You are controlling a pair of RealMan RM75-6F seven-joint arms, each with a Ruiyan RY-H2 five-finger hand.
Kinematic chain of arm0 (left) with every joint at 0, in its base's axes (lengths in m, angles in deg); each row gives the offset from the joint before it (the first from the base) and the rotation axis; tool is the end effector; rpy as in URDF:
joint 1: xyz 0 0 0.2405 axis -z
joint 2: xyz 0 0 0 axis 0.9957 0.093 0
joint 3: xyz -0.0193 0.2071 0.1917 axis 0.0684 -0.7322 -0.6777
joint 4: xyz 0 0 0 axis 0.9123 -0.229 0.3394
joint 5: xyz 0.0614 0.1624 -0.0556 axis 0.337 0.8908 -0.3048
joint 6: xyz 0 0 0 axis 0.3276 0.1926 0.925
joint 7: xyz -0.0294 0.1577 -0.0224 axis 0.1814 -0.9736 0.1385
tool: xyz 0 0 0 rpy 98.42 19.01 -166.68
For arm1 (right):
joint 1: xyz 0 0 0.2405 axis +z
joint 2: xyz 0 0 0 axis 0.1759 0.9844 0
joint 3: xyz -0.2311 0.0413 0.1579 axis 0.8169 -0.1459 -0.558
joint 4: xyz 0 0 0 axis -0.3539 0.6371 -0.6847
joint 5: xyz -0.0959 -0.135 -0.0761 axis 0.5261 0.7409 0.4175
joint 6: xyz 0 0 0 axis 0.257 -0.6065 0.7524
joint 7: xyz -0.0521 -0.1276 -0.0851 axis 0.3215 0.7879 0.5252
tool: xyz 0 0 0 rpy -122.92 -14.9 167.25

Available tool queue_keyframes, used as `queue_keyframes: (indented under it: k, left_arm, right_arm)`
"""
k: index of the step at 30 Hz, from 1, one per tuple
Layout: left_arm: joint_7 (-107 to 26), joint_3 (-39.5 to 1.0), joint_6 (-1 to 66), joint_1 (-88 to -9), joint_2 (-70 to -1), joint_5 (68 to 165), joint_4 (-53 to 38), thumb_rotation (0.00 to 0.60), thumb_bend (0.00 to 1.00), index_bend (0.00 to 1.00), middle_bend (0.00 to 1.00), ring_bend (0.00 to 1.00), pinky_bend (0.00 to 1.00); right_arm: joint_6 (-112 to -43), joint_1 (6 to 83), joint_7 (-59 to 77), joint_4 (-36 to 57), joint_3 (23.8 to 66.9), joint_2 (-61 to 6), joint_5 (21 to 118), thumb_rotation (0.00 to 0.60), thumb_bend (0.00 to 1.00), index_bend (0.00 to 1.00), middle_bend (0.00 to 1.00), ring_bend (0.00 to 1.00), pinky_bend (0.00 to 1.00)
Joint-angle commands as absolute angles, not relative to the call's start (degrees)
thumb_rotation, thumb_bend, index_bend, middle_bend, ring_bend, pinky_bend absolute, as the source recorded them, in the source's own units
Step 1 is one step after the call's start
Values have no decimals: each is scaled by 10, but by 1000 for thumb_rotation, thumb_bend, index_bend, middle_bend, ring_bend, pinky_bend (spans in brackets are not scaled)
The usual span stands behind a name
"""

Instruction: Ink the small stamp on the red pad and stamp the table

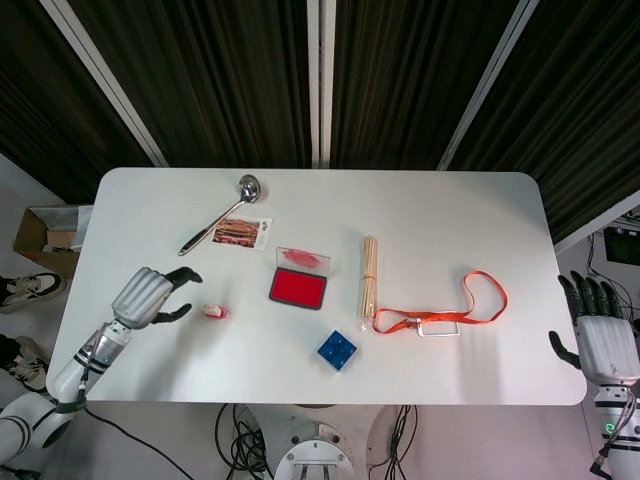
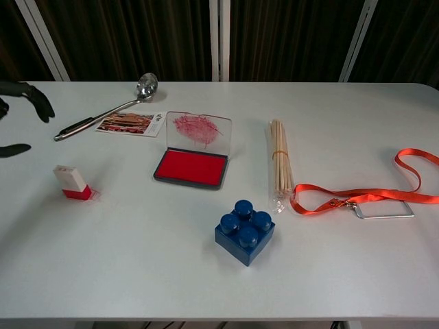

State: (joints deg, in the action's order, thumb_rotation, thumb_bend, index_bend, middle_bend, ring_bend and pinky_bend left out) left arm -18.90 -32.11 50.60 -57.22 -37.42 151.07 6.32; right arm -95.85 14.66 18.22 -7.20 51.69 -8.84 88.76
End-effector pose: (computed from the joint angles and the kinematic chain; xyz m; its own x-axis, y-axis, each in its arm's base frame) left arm -0.2803 0.3085 0.0813 0.3467 0.0833 0.9343 0.8267 -0.4977 -0.2624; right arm -0.3375 -0.1997 0.1919 0.5001 -0.0442 0.8648 -0.8626 0.0621 0.5020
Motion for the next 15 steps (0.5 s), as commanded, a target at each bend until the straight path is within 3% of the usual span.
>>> queue_keyframes:
  k: [1,3,6,15]
  left_arm:
    - [-263,-281,574,-617,-295,1471,-26,226,162,235,259,395,515]
    - [-328,-282,562,-636,-264,1444,-66,0,103,152,127,145,212]
    - [-383,-294,536,-664,-222,1405,-125,0,66,76,52,80,170]
    - [-388,-319,532,-729,-195,1379,-146,0,66,67,48,78,169]
  right_arm:
    - [-959,147,179,-74,516,-87,887,600,245,0,0,0,0]
    - [-960,147,176,-73,514,-88,887,600,245,0,0,0,0]
    - [-962,148,170,-67,512,-94,887,600,245,0,0,0,0]
    - [-957,151,171,-59,511,-98,885,600,234,0,0,0,0]
